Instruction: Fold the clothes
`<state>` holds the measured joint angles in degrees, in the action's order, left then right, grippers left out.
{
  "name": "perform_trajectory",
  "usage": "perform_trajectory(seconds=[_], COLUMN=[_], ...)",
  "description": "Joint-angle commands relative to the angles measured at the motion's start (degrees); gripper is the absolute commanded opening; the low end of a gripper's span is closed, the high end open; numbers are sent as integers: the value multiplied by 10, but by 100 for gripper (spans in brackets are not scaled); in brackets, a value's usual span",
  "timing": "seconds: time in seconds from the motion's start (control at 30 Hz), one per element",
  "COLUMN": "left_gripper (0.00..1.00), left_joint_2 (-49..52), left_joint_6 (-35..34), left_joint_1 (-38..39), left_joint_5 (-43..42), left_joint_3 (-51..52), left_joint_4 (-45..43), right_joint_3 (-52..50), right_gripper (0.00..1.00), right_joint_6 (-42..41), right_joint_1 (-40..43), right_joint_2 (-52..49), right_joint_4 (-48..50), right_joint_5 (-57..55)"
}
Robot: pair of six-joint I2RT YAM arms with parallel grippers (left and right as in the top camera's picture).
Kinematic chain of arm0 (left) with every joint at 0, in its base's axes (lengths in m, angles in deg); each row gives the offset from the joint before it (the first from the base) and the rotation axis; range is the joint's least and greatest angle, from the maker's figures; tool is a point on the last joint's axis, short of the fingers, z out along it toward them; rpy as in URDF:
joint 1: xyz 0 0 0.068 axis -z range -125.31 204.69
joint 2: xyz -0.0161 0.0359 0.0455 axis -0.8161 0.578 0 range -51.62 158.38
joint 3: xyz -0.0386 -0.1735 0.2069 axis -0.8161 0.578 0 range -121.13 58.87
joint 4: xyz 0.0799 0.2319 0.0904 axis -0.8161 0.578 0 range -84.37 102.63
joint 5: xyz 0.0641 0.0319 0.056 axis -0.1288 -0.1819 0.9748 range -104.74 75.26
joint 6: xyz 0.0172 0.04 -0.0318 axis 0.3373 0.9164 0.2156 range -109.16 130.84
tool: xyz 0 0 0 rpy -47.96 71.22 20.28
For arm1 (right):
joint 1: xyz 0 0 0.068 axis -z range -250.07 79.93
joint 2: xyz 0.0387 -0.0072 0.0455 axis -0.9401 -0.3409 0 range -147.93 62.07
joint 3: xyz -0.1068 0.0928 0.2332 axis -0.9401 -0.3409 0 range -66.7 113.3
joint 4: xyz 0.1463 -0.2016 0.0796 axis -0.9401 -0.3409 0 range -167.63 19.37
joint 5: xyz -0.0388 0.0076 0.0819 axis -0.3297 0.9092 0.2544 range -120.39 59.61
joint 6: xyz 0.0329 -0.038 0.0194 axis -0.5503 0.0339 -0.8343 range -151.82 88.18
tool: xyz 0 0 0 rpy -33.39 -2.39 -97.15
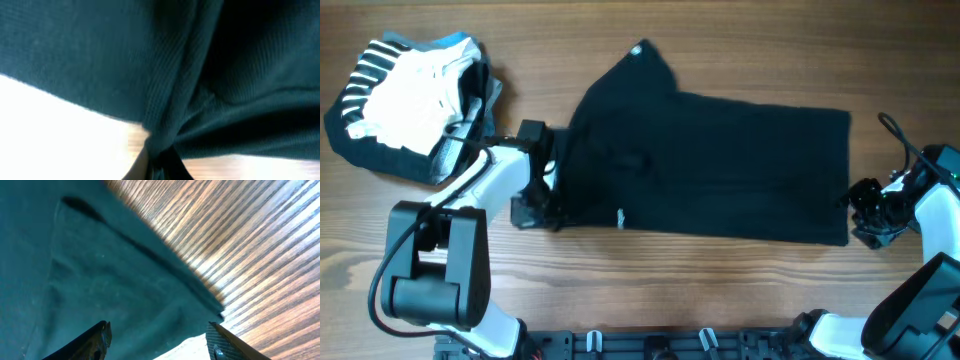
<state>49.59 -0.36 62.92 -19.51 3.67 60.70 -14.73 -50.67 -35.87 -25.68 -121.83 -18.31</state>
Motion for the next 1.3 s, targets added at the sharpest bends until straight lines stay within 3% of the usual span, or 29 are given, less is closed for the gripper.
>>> perform_trajectory(seconds=[0.0,0.07,0.17,0.23,0.47,0.57,0.7,0.9,1.0,1.27], left_gripper=[4,4,30,37,37,45,66,60,61,68], left_joint_2=[11,11,11,8,-47,-66,-68,16,84,257], left_joint_6=[-70,-77,-73,-53,-8,-5,50,65,65,65], left_joint_1=[-29,-46,-55,-55,-54,-51,-30,4,5,15], left_joint_5=[44,26,-6,-48,-81,-83,-89,-89,-93,-143], left_joint_3=[7,7,6,-3,-185,-284,-359,-360,-360,-360], left_joint_4=[54,83,97,108,247,248,115,-144,-236,-440], right_joint_3=[11,11,11,11,26,42,44,44,44,44], right_gripper=[65,65,66,65,70,73,74,75,80,80], right_joint_6=[23,23,33,79,97,97,83,85,96,82], right_joint_1=[2,2,2,2,2,2,-7,-59,-70,-70], right_joint_2=[11,11,11,12,78,105,110,82,77,77], right_joint_4=[0,4,21,43,88,88,83,72,64,57], right_joint_5=[13,13,30,102,203,226,240,231,229,217])
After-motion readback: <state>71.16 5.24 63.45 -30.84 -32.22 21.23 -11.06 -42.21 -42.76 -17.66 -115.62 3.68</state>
